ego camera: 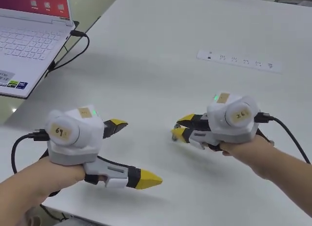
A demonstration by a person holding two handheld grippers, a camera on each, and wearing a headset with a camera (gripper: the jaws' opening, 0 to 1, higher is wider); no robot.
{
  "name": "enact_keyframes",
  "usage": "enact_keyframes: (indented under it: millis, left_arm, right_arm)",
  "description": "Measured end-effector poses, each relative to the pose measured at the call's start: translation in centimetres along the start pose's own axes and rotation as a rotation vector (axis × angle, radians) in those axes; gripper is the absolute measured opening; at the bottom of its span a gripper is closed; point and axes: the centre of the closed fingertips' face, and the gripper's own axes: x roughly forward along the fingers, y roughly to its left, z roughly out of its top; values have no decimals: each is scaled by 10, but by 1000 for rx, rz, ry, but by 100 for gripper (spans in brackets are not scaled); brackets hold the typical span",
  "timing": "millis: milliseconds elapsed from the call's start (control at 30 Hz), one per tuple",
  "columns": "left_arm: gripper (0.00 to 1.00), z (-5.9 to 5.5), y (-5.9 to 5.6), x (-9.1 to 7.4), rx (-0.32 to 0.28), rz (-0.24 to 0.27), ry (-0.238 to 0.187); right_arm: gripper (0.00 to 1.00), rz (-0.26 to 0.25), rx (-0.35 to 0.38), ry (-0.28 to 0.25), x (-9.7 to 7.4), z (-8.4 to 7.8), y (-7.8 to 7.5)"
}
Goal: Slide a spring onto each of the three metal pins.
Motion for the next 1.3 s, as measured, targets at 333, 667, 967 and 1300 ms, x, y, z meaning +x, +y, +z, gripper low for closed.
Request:
enact_keyframes:
  millis: [333, 667, 967, 1300]
  left_arm:
    - [98, 8, -5, 4, 13, -11, -8]
    - [98, 17, -9, 7, 37, -20, -12]
    - [98, 29, -14, 14, 58, -33, -21]
    - [98, 35, -24, 21, 74, -53, -25]
  right_arm:
    - [25, 3, -1, -46, -13, 11, 7]
    - [31, -14, 22, -80, -33, 12, 8]
    - [34, -36, 29, -94, -55, 5, 7]
    - [43, -41, 48, -127, -77, -2, 14]
